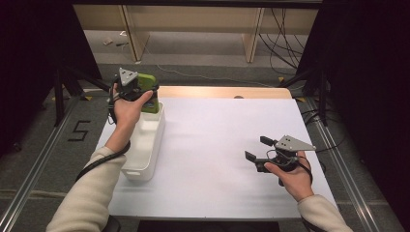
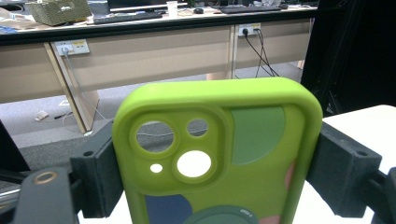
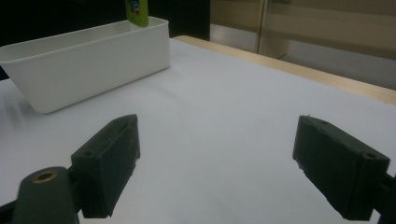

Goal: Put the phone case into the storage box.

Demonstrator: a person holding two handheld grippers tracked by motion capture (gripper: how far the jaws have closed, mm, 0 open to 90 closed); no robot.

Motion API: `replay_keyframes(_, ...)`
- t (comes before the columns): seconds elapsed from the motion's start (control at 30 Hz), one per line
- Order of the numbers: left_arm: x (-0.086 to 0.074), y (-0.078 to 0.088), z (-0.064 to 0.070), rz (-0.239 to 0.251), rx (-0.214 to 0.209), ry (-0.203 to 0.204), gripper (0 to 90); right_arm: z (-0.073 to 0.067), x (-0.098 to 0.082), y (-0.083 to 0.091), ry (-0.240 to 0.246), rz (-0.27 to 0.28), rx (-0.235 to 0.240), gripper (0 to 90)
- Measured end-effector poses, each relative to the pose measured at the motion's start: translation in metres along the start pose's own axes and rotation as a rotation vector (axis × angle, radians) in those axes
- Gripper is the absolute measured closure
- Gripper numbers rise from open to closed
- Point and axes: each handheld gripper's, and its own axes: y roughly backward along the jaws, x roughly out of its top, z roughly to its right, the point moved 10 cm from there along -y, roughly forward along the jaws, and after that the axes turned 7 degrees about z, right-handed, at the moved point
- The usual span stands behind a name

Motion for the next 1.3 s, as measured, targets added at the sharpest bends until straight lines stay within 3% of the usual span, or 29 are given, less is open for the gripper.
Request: replay_keyframes(1.3, -0.0082, -0.0093, -0.0043, -0.017, -0.002, 0.007, 15.7, 0.0002, 0.0002, 0.0005, 0.002, 0.001, -0.001, 15.9)
